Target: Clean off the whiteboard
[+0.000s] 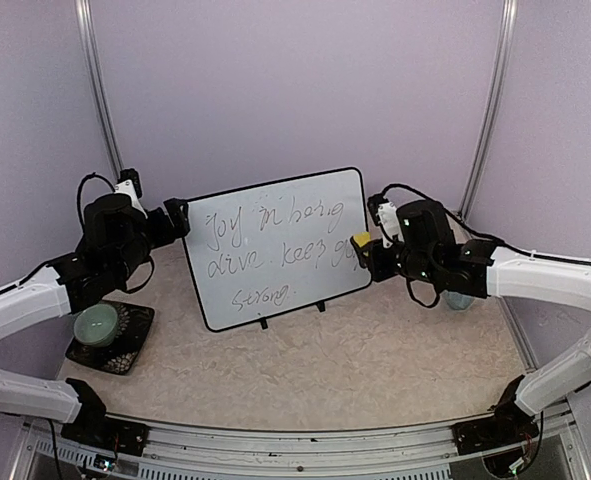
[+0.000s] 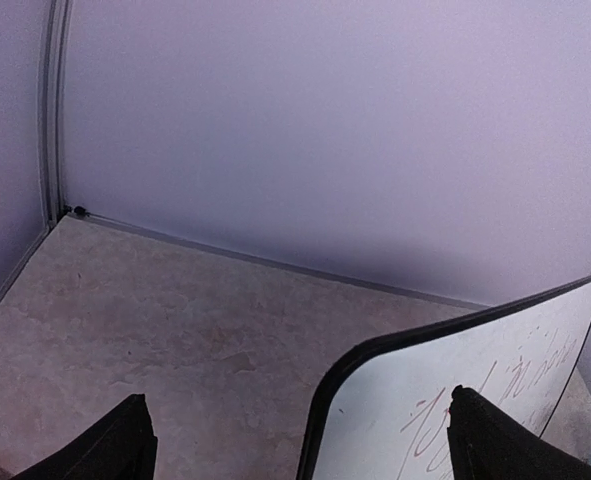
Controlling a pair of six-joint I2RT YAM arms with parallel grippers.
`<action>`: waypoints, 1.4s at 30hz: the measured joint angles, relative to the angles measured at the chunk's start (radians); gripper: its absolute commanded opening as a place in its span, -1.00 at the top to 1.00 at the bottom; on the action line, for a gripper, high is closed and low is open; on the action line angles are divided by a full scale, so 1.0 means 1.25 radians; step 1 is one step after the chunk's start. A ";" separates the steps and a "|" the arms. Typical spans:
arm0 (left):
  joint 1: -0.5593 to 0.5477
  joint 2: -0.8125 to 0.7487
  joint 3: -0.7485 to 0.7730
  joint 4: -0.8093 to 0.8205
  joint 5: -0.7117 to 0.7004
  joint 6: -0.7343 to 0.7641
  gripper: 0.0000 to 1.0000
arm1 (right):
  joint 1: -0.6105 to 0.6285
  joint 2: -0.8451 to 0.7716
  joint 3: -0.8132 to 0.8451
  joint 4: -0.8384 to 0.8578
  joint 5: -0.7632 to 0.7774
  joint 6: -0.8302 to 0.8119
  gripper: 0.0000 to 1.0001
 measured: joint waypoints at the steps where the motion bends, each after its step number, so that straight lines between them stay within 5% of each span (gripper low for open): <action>1: 0.015 0.001 0.012 -0.002 0.011 0.000 -0.98 | 0.006 0.005 0.025 0.002 0.000 -0.010 1.00; 13: 0.197 0.014 0.020 0.083 0.259 0.021 -0.88 | 0.093 0.180 0.351 0.015 -0.013 -0.068 1.00; 25: 0.264 0.101 -0.060 0.293 0.550 0.017 -0.55 | 0.122 0.212 0.408 -0.010 -0.089 -0.080 1.00; 42: 0.262 0.149 -0.130 0.439 0.718 -0.024 0.45 | 0.132 0.212 0.398 -0.015 -0.120 -0.080 1.00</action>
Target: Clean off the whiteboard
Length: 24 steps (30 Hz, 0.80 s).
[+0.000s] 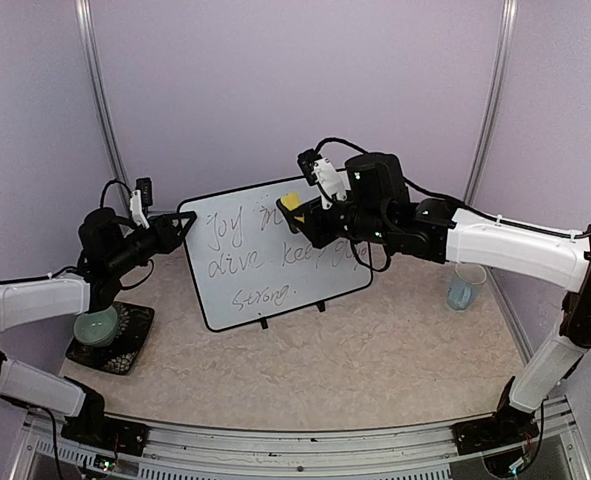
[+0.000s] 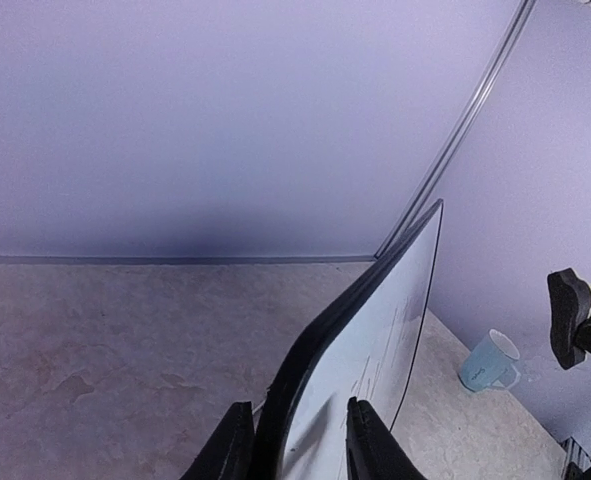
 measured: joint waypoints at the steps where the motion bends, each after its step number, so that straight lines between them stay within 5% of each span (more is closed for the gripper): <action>1: 0.000 0.007 0.000 0.005 0.004 -0.001 0.50 | 0.000 0.000 -0.002 0.000 0.000 0.000 1.00; 24: -0.024 0.020 -0.016 0.060 0.062 -0.004 0.74 | 0.000 -0.014 -0.009 -0.018 0.001 -0.012 1.00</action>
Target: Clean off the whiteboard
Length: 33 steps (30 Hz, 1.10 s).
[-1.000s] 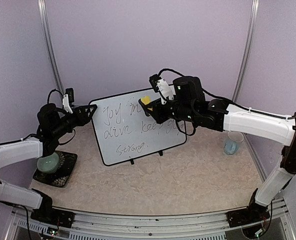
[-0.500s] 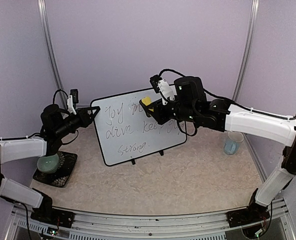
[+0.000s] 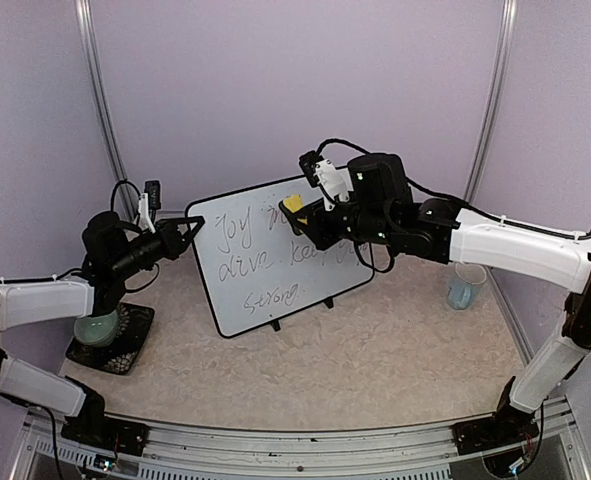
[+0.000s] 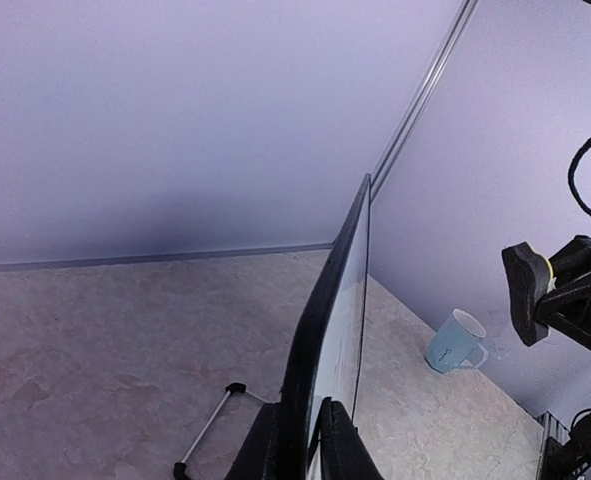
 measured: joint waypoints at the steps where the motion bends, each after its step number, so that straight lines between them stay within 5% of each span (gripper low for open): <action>1: -0.004 -0.002 0.000 0.000 0.002 -0.001 0.74 | 0.000 0.000 0.000 0.000 0.000 0.000 1.00; 33: -0.105 -0.123 -0.093 -0.006 -0.105 0.007 1.00 | 0.010 -0.001 0.000 -0.025 0.031 0.000 1.00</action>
